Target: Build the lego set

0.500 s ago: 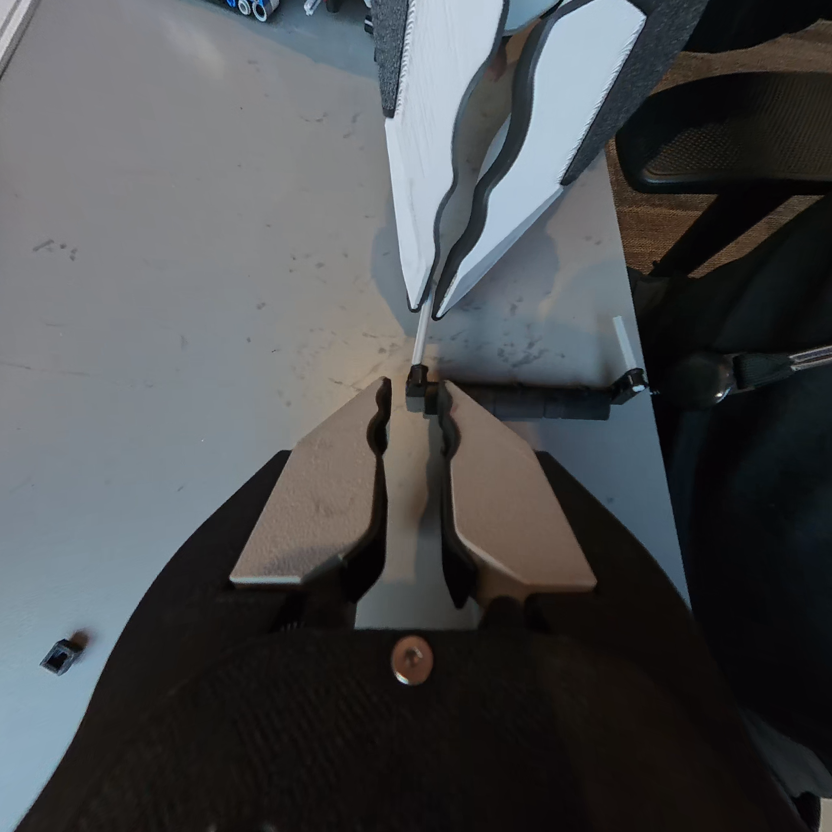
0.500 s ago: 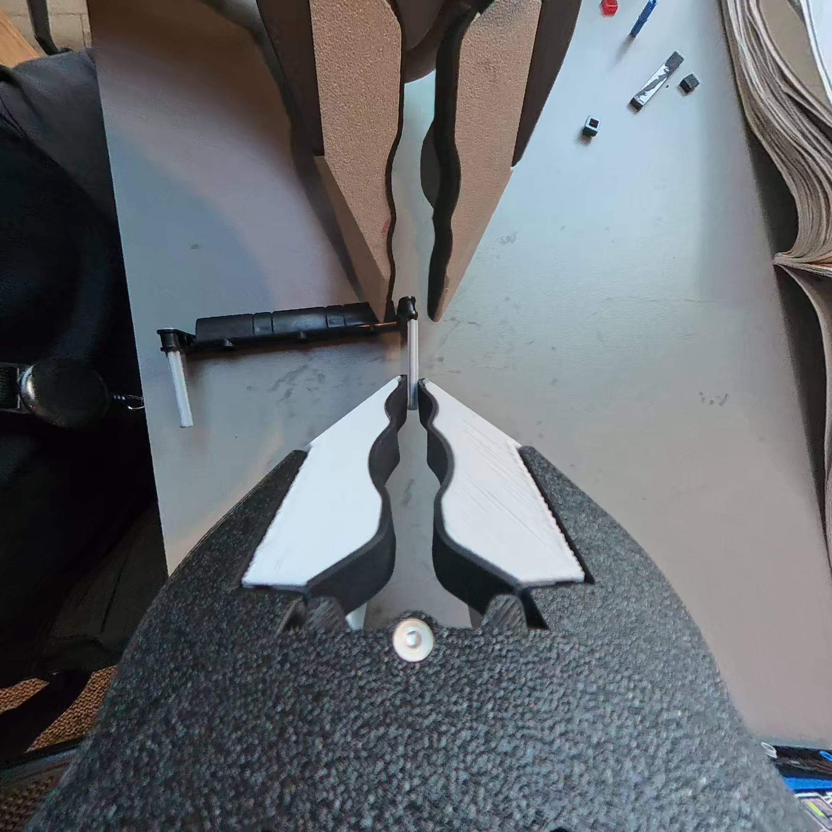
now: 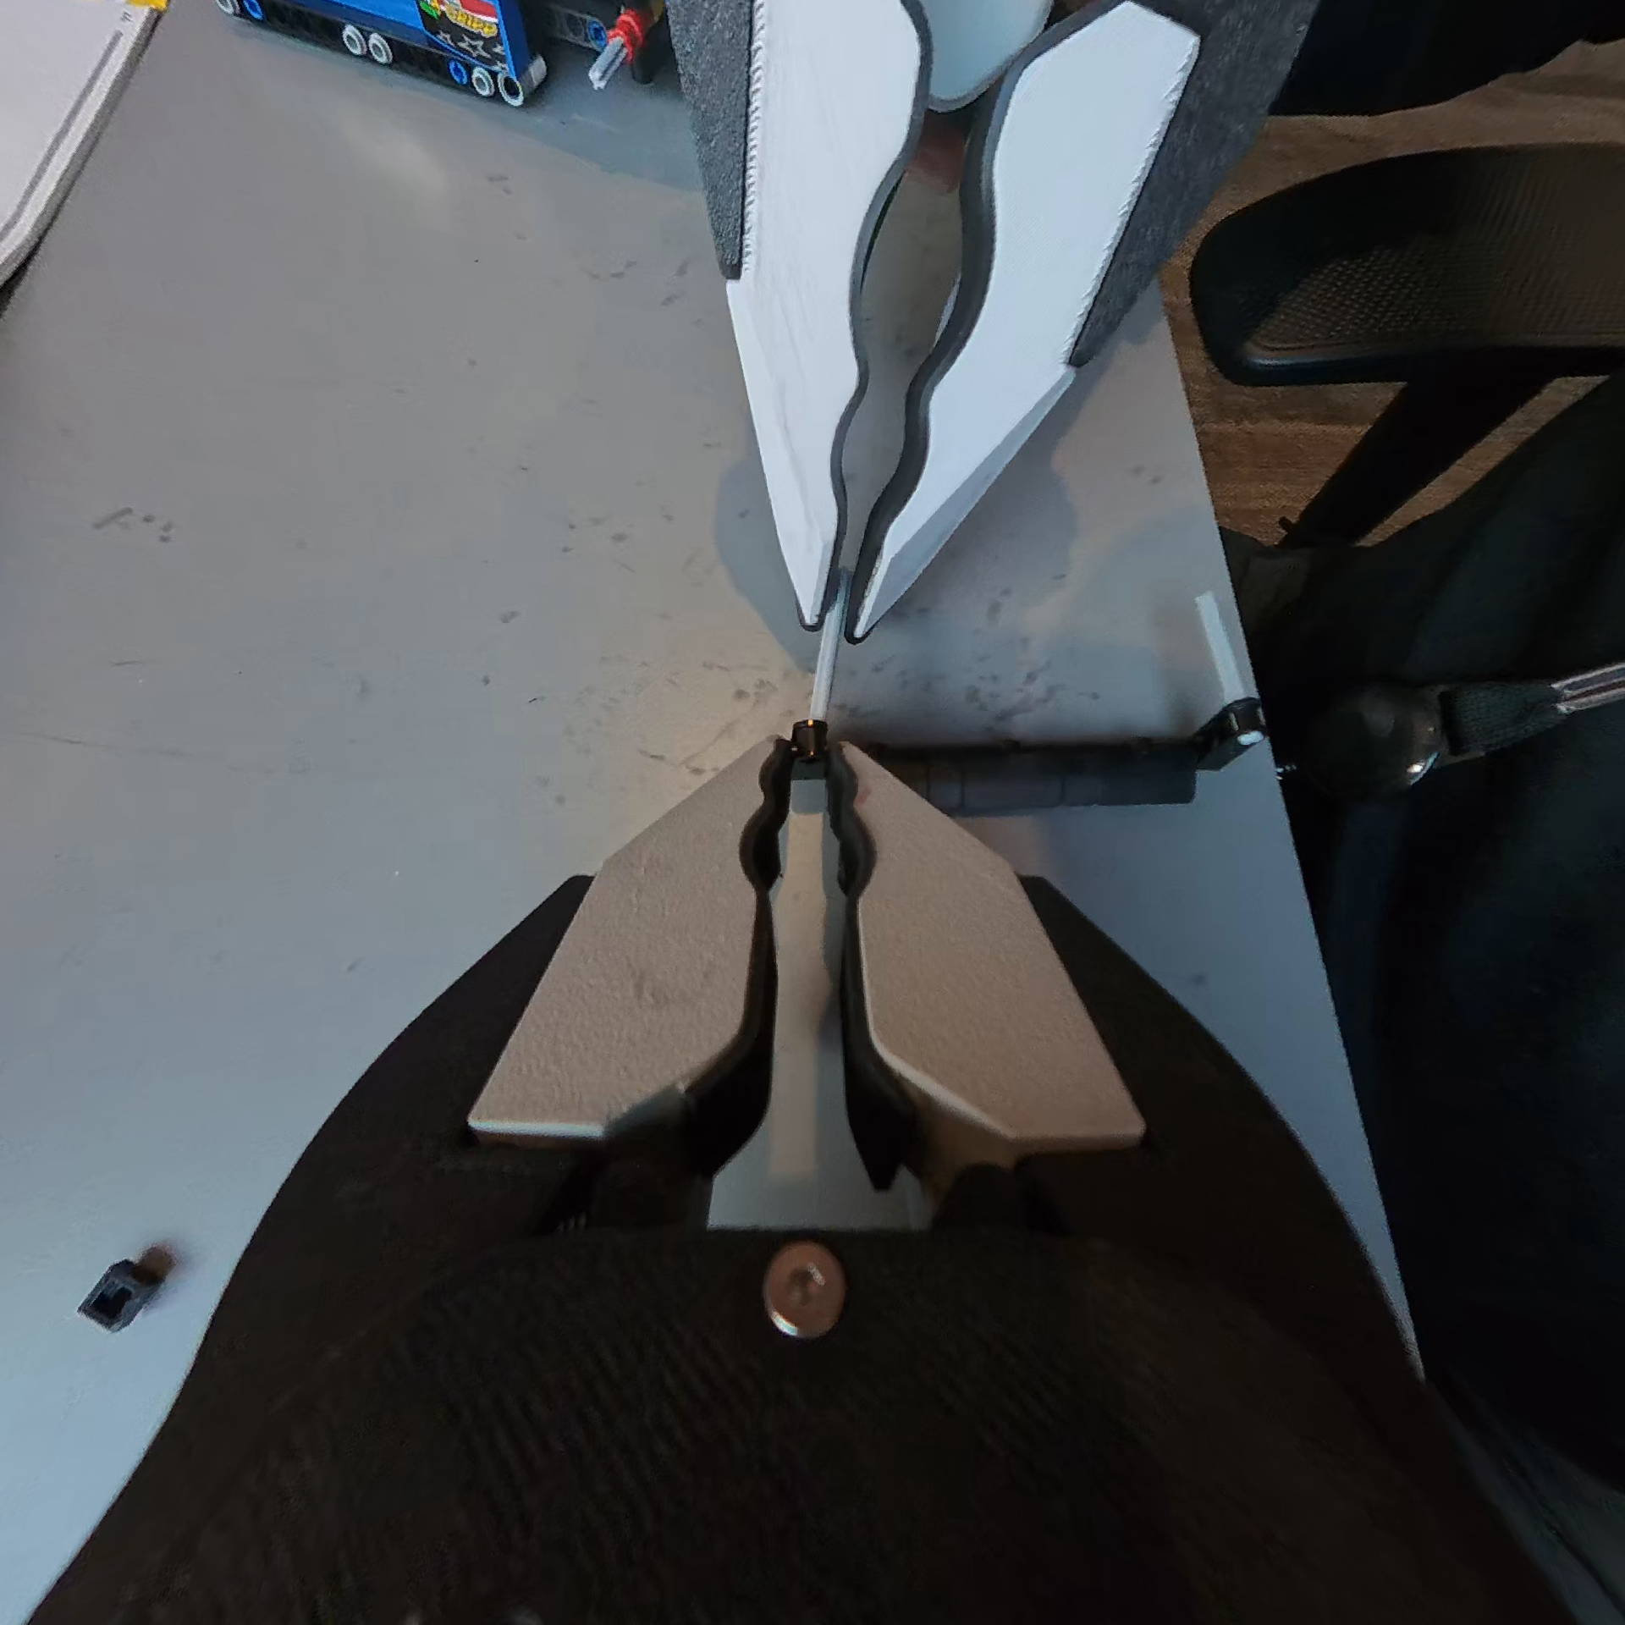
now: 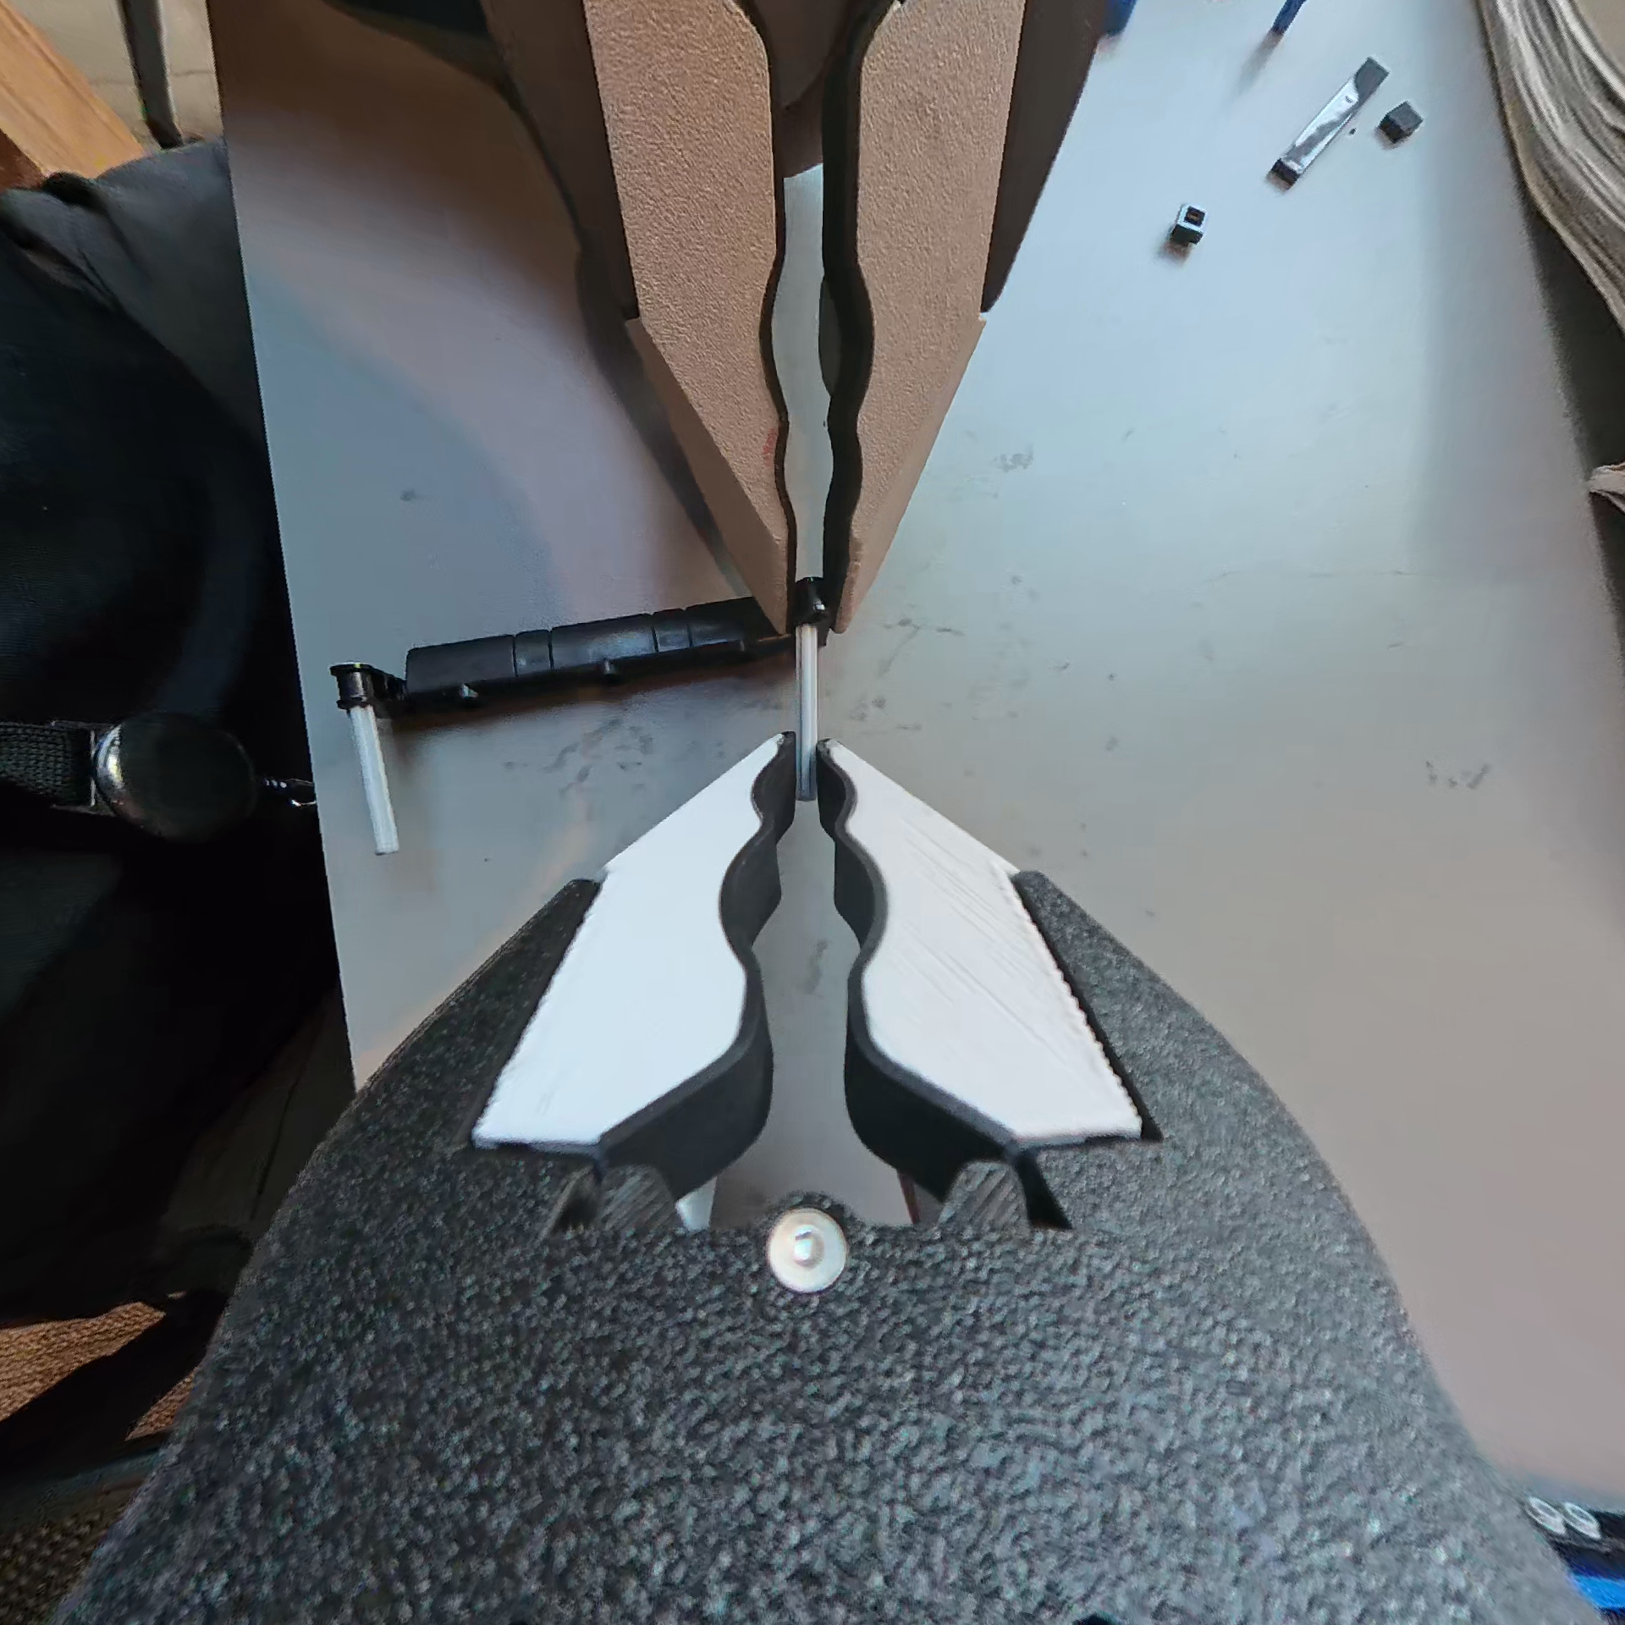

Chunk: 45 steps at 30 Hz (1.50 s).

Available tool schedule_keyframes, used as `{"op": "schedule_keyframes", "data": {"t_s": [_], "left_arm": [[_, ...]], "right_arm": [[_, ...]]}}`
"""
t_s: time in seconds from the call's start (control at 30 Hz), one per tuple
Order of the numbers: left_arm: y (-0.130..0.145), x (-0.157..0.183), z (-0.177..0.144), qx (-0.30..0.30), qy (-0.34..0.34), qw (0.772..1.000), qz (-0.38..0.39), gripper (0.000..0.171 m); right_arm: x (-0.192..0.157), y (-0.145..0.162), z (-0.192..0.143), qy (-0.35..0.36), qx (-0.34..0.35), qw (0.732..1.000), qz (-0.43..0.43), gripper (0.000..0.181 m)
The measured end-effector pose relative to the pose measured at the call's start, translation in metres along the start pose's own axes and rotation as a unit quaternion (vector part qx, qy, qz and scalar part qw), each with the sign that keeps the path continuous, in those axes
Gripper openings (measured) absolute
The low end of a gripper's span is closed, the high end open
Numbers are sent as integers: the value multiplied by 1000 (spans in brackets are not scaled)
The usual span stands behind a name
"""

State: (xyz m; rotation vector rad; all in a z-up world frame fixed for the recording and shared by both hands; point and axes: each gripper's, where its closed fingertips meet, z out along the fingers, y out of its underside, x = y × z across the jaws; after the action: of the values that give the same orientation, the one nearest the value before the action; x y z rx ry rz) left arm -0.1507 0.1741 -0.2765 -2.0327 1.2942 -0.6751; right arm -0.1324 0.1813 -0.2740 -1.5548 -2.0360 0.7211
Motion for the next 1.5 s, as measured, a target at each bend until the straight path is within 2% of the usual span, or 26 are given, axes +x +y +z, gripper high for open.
{"op": "schedule_keyframes", "data": {"t_s": [0.8, 1.03, 1.13, 1.27, 1.5], "left_arm": [[-1, 2, 1, -8, -4, 1000, 15, 5], [-1, 5, 1, -29, 19, 999, -17, 4], [-1, 6, 3, -47, 10, 999, -2, 4], [1, 4, 1, -70, -2, 997, 17, 5], [0, 4, 3, -76, -6, 997, -10, 4]], "right_arm": [[-2, -2, -2, -66, -6, 997, 34, 3], [-3, -3, -3, -85, -41, 995, 11, 2], [-4, -4, -3, -84, -65, 994, -5, 2], [-2, -10, -2, -81, -54, 995, -7, 2], [-4, -9, -3, -72, -84, 994, 2, 1]]}}
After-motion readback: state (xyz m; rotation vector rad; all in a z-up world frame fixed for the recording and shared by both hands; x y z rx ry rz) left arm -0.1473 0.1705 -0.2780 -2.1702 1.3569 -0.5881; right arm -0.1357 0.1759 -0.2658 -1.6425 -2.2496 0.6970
